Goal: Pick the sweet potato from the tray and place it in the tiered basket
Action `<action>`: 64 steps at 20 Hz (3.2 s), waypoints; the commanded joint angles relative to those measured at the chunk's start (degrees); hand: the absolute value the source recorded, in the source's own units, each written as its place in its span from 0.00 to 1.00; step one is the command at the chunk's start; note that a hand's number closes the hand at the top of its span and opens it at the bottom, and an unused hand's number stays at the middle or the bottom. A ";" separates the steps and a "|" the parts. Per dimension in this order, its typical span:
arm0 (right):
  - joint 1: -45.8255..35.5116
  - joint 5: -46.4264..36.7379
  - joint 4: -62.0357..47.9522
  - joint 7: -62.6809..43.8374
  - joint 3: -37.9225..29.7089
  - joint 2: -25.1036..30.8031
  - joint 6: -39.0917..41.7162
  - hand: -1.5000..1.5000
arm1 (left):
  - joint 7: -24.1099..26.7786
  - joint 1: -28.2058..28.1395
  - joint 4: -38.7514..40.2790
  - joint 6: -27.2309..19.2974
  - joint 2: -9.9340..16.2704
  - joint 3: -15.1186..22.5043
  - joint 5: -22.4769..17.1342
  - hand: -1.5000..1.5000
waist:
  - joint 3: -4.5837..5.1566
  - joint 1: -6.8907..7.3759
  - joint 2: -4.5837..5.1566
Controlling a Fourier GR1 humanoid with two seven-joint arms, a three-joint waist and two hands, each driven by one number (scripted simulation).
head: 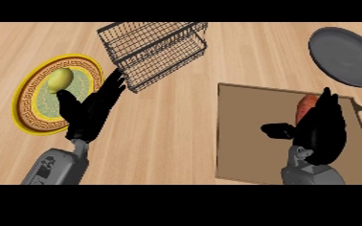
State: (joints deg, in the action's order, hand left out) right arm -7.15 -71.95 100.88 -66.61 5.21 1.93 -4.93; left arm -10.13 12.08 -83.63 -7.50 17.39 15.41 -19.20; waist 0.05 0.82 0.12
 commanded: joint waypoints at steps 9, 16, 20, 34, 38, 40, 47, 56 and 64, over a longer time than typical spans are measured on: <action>0.88 -5.34 -3.33 -8.08 -1.67 -1.92 0.28 0.00 | 0.82 -0.38 1.37 3.05 -0.77 -3.17 0.56 0.50 | -0.04 -0.83 -0.15; 1.87 -5.67 -4.74 -5.00 -3.50 -1.93 -2.99 0.00 | -1.07 -3.15 -2.68 4.18 -0.32 -5.07 0.79 0.50 | -0.05 -0.63 -0.16; 1.92 -4.26 -6.47 -1.72 -6.02 -1.93 -6.46 0.00 | -1.21 -4.04 -3.98 1.66 -3.63 -1.79 4.85 0.50 | -0.07 -0.65 -0.18; 1.55 0.06 -13.83 5.75 -13.00 -1.91 -13.13 0.00 | -2.35 -1.73 -1.44 4.30 -6.14 -6.25 6.53 0.50 | -0.05 -0.82 -0.12; -3.50 -1.08 -18.53 4.40 -14.28 -1.91 -13.54 0.00 | -3.26 -1.30 -1.20 5.24 -6.83 -6.53 7.17 0.50 | -0.05 -0.70 -0.09; -3.05 1.71 -23.13 9.62 -16.91 -1.26 -16.62 0.00 | -3.55 -3.74 -3.98 5.77 -6.05 -6.62 7.45 0.50 | -0.07 -0.51 -0.08; -5.94 7.38 -28.79 18.57 -16.07 -0.12 -18.65 1.00 | -1.20 -4.79 -3.04 7.69 -6.64 -7.51 7.61 0.50 | -0.09 -0.14 -0.02; -2.15 3.90 -27.35 20.46 -14.00 0.24 -22.17 1.00 | -0.01 -4.35 -0.27 9.49 -6.62 -9.59 7.90 0.50 | -0.04 -0.71 -0.11; -8.28 7.88 -24.97 36.74 0.07 4.68 -3.75 1.00 | -2.65 -0.88 -1.13 8.35 -8.88 -7.36 8.81 0.50 | -0.04 1.91 0.42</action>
State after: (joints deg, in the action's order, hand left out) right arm -12.58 -66.80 78.89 -39.57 -2.63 5.62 -16.96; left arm -13.02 9.94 -85.22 0.79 9.83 6.58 -10.92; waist 1.20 0.43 -0.83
